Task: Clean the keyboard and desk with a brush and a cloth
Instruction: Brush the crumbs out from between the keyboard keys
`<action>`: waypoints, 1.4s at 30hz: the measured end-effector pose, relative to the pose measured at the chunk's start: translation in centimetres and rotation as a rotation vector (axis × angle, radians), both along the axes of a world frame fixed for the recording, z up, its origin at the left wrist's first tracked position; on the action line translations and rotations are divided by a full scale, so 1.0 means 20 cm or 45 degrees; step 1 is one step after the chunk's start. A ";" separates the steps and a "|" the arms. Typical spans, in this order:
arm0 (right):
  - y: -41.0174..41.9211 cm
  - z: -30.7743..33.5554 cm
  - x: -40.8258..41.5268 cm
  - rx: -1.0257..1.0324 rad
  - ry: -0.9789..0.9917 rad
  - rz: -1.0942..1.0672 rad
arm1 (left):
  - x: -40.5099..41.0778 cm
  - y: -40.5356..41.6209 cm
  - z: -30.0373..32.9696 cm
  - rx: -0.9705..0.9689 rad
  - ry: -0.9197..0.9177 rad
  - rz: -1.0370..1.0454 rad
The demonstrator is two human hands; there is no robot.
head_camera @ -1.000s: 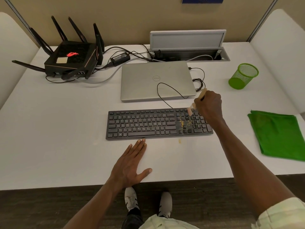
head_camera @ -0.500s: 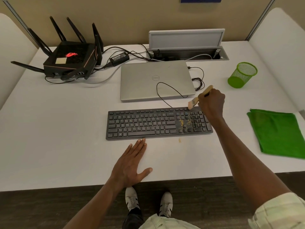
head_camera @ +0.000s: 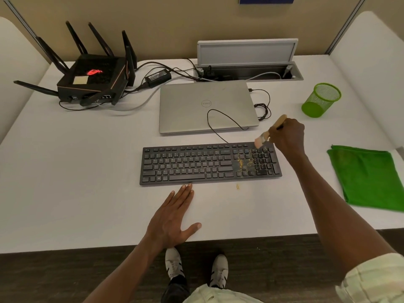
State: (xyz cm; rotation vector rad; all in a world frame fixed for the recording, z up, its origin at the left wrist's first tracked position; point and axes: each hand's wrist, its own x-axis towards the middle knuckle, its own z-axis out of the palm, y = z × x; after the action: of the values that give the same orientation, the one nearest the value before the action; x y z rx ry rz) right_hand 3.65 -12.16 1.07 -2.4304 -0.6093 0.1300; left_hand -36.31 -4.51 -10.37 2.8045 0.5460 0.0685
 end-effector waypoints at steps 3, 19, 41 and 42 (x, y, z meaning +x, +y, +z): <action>-0.06 0.02 0.04 -0.030 -0.057 -0.063 | 0.00 0.00 0.00 -0.004 0.012 0.004; -0.10 0.03 0.07 -0.063 -0.102 -0.047 | 0.00 0.00 0.00 -0.019 0.027 0.003; -0.08 0.08 -0.01 0.022 -0.149 0.154 | 0.00 0.00 0.00 -0.026 0.029 0.006; -0.07 0.09 -0.05 0.047 -0.151 0.219 | 0.00 0.00 0.00 -0.027 0.029 0.006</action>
State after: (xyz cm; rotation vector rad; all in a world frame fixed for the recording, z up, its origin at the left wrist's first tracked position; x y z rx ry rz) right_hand 2.65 -13.62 2.83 -2.3604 -0.8661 0.0449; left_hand -36.25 -4.43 -10.33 2.7866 0.5553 0.0315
